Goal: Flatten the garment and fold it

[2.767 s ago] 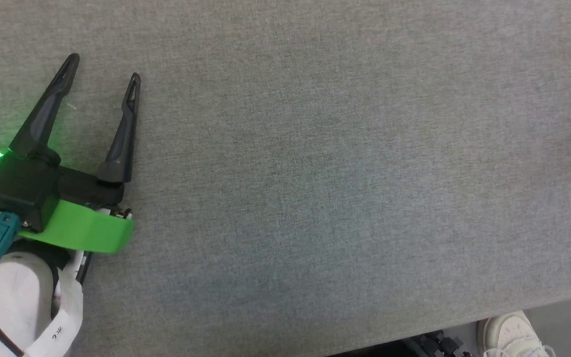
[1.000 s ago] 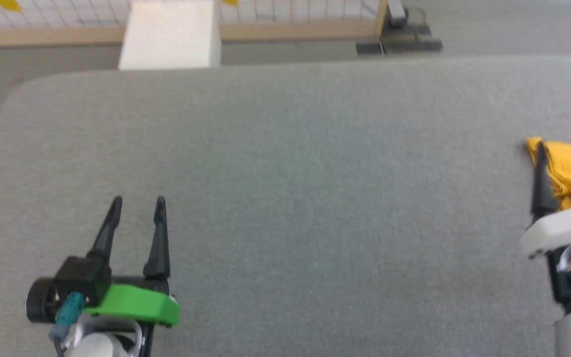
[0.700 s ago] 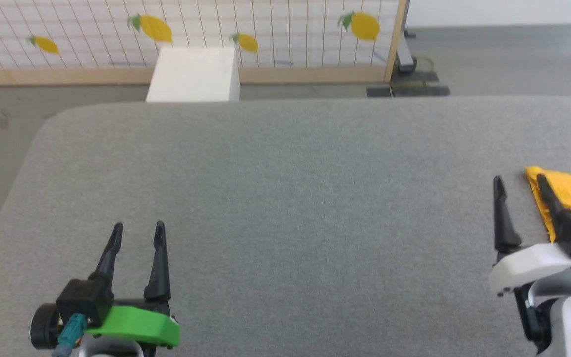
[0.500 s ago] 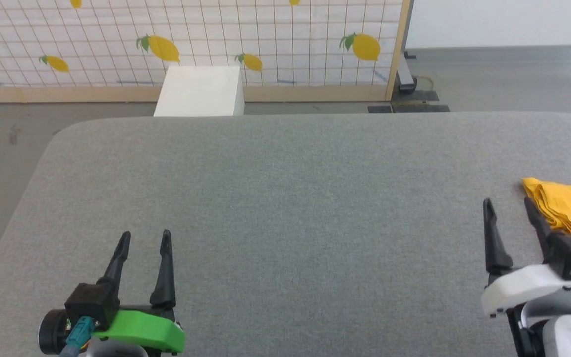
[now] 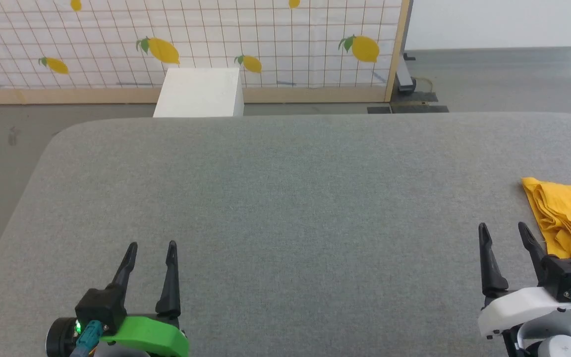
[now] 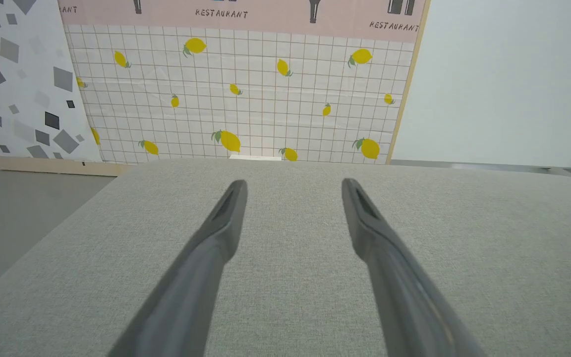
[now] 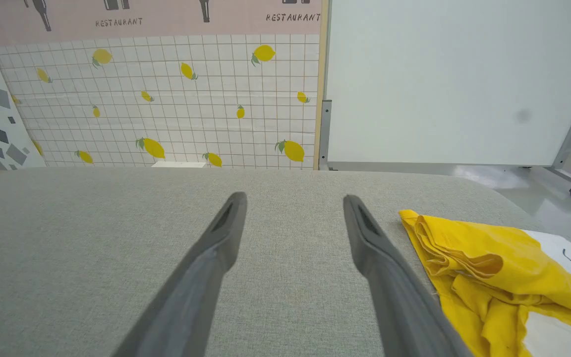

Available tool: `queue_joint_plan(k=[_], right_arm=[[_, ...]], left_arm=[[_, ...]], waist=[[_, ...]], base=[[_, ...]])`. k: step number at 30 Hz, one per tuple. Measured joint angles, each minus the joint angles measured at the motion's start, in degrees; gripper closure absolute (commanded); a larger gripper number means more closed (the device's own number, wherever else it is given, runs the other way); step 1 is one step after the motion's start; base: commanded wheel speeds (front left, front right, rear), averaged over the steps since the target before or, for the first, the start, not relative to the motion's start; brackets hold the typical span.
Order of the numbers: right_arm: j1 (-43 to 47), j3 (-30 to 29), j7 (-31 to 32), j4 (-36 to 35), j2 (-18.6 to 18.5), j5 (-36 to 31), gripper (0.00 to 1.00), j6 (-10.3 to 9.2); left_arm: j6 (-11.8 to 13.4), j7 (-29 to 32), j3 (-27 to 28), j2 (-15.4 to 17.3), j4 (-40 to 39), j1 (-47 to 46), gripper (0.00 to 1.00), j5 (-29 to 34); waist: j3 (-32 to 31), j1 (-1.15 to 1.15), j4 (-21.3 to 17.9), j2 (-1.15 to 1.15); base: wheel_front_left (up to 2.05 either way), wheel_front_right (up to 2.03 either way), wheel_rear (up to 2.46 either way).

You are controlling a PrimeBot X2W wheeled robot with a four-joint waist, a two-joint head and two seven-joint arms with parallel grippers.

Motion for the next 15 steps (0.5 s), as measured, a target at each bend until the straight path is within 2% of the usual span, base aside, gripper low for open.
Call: queue_joint_plan(k=[15], right_arm=[[-1.6, -0.4, -1.0, 0.8, 0.0, 0.3, 0.0, 0.0]], left_arm=[[-1.4, 0.0, 0.7, -0.9, 0.2, -0.4, 0.0, 1.6]], waist=[[3.6, 0.0, -0.4, 0.0]], base=[[0.0, 0.0, 0.0]])
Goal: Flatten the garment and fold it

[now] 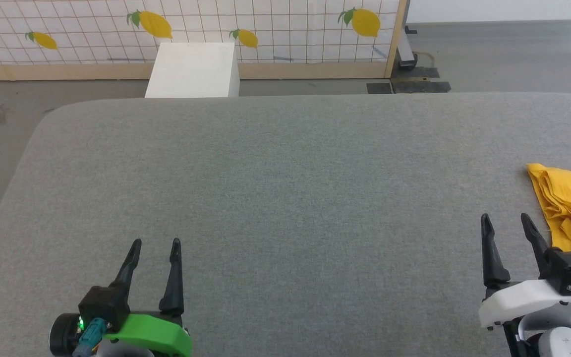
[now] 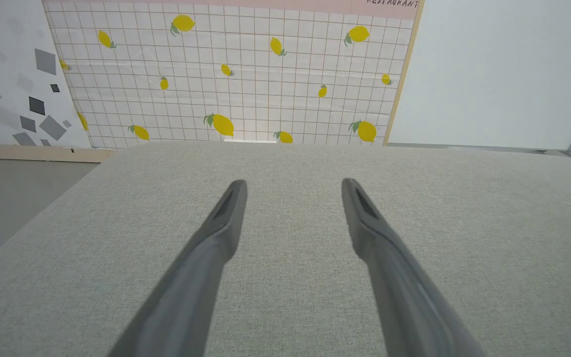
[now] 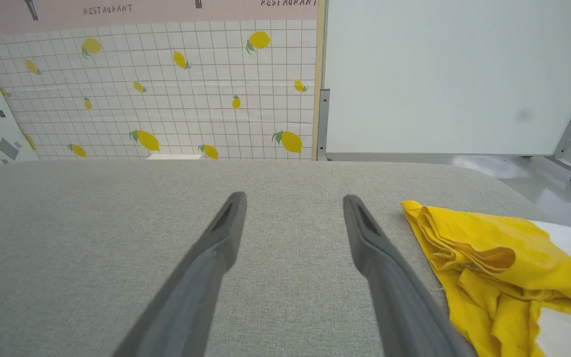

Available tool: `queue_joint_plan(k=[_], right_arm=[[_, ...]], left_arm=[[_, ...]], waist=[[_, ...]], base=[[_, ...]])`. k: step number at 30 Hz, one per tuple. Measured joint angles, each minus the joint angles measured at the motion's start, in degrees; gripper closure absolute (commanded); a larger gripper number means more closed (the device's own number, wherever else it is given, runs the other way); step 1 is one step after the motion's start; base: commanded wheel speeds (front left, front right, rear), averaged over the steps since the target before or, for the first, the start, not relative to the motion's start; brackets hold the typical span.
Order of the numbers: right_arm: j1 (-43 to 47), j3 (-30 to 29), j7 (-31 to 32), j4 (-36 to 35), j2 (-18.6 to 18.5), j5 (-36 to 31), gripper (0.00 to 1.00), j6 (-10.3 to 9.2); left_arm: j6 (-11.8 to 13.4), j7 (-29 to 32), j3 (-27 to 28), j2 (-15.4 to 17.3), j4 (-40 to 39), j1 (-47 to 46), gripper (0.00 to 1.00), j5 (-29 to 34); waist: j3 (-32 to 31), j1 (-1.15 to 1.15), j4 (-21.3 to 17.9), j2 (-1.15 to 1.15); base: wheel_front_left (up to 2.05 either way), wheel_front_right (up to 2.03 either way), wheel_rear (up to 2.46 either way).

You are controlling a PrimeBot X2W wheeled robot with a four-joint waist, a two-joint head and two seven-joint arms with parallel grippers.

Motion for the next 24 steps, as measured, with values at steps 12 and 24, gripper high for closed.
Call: queue_joint_plan(k=[12, 24], right_arm=[[0.0, 0.2, 0.4, -0.1, 0.0, 0.0, 1.0, 0.0], [0.1, 1.0, 1.6, -1.2, 0.0, 0.0, 1.0, 0.0]], left_arm=[[-0.4, 0.5, -0.1, -0.3, -0.1, -0.1, 1.0, 0.1], [-0.3, 1.9, 0.4, -0.7, -0.4, -0.1, 1.0, 1.1]], waist=[[0.1, 0.0, 0.1, 0.0], [0.0, 0.0, 0.4, 0.0]], base=[[0.0, 0.0, 0.0], [0.0, 0.0, 0.0]])
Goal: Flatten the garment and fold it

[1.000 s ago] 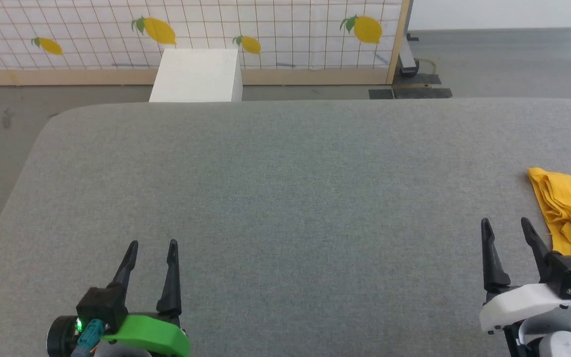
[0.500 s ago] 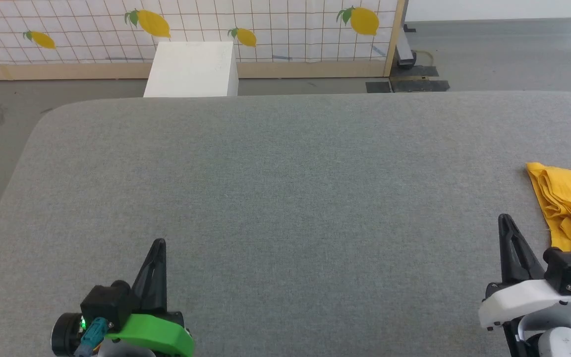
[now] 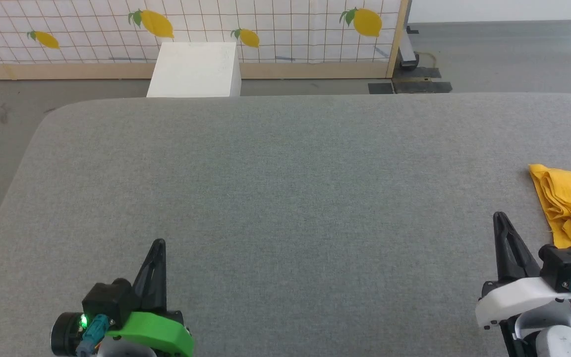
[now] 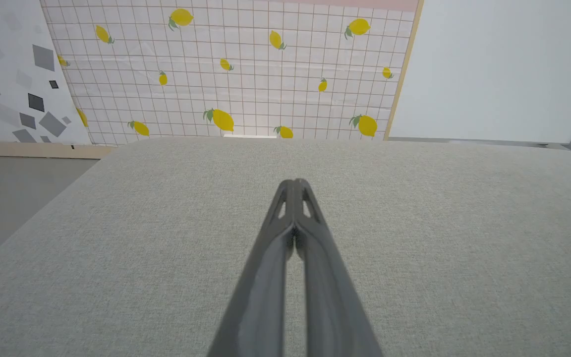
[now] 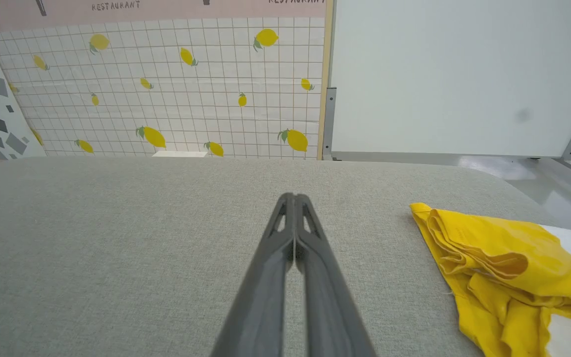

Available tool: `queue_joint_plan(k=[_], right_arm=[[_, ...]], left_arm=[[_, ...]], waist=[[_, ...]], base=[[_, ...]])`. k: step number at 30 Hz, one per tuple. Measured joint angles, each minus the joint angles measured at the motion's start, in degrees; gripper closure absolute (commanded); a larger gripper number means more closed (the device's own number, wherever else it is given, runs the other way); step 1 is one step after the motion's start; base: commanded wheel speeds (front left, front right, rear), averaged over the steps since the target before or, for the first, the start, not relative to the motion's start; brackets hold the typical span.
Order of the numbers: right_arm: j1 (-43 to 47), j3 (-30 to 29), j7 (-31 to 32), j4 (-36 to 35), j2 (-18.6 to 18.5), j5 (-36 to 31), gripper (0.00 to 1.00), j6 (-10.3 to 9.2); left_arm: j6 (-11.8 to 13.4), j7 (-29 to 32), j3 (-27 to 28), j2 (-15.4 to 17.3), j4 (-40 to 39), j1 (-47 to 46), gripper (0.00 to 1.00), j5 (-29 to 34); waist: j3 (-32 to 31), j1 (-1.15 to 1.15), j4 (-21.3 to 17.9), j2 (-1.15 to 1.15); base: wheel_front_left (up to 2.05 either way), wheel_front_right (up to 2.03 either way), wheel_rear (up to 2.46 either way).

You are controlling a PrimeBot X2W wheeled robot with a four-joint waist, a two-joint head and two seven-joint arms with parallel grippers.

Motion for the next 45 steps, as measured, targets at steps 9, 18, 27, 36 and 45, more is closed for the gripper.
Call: queue_joint_plan(k=[9, 18, 27, 36, 45], right_arm=[[0.3, 0.8, 1.0, -1.2, 0.0, -0.1, 1.0, 0.0], [0.5, 1.4, 1.8, -2.1, 0.0, -0.1, 1.0, 0.0], [0.7, 2.1, 2.6, -3.0, 0.0, -0.4, 1.0, 0.0], [1.0, 2.7, 3.6, -3.9, 0.0, -0.5, 1.0, 0.0], [1.3, 3.4, 4.5, -4.9, 0.0, -0.5, 1.0, 0.0]], left_arm=[[0.0, 1.3, 0.6, -0.3, -0.4, 0.0, 1.0, 1.1], [0.3, 2.2, 0.9, -0.6, -0.8, 0.0, 1.0, 2.2], [0.4, 3.3, 1.2, -1.2, -1.1, 0.0, 1.0, 3.0], [0.4, 4.3, 1.7, -1.5, -1.3, 0.0, 1.0, 3.6], [0.5, 5.5, 2.2, -1.8, -1.7, -0.1, 1.0, 4.5]], waist=[[-0.1, 0.0, 0.3, 0.0], [-0.2, 0.0, 0.5, 0.0], [-0.3, 0.0, 0.8, 0.0], [-0.4, 0.01, 1.0, 0.0], [-0.4, 0.01, 1.2, 0.0]], base=[[0.0, 0.0, 0.0], [0.0, 0.0, 0.0], [0.0, 0.0, 0.0], [0.0, 0.0, 0.0], [0.0, 0.0, 0.0]])
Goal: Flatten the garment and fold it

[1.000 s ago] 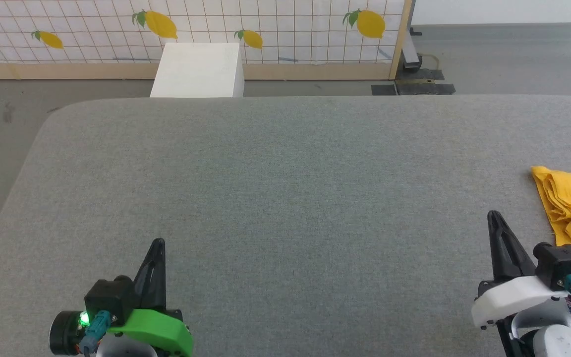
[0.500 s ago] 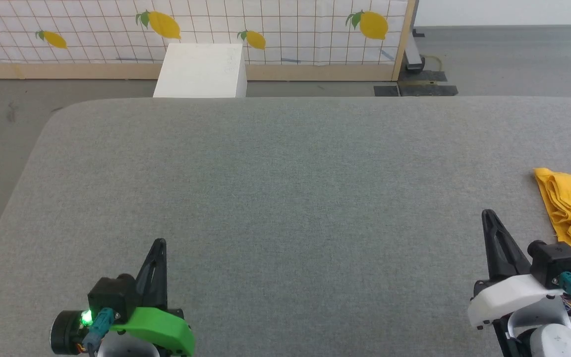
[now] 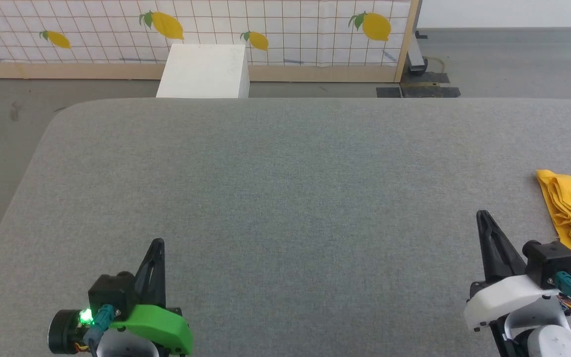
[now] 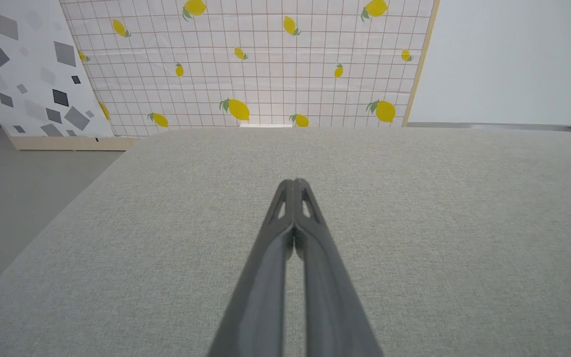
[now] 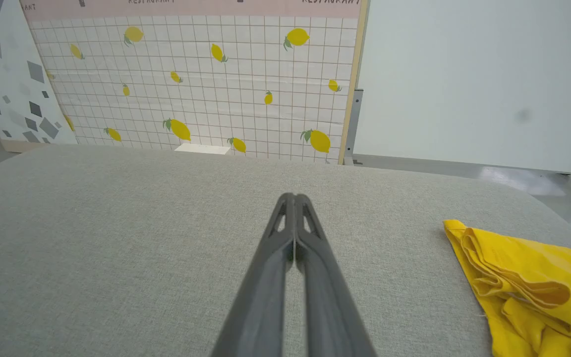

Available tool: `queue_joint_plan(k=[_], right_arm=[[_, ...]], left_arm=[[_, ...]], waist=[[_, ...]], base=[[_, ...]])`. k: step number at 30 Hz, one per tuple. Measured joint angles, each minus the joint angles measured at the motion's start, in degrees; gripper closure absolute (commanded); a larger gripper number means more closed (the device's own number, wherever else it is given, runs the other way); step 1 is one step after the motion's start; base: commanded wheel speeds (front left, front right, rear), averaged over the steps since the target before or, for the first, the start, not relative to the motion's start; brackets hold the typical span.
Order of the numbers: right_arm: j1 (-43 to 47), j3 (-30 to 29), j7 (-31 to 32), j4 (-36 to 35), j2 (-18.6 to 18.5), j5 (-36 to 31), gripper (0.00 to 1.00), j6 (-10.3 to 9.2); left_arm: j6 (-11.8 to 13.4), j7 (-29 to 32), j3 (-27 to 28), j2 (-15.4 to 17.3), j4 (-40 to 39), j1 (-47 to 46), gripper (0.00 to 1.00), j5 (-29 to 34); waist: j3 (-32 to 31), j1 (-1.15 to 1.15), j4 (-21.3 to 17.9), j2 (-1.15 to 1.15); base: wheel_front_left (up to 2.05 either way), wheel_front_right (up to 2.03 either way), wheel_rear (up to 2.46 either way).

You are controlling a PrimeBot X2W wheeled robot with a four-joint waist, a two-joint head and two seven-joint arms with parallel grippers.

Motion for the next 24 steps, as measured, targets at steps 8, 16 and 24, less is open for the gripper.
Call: queue_joint_plan(k=[8, 16, 24], right_arm=[[0.2, 0.6, 0.6, -0.8, 0.0, 0.0, 1.0, 0.0], [0.3, 1.1, 1.5, -1.7, 0.0, 0.0, 1.0, 0.0], [0.5, 1.7, 2.1, -2.4, 0.0, -0.3, 1.0, 0.0]], left_arm=[[0.2, 0.8, 0.4, -0.3, -0.3, 0.0, 1.0, 1.1], [0.4, 1.8, 0.6, -0.5, -0.6, 0.0, 1.0, 2.0], [0.4, 2.7, 1.0, -0.8, -0.9, -0.1, 1.0, 2.5]], waist=[[-0.1, 0.0, 0.2, 0.0], [-0.2, 0.0, 0.4, 0.0], [-0.2, 0.0, 0.6, 0.0]], base=[[0.0, 0.0, 0.0], [0.0, 0.0, 0.0], [0.0, 0.0, 0.0]])
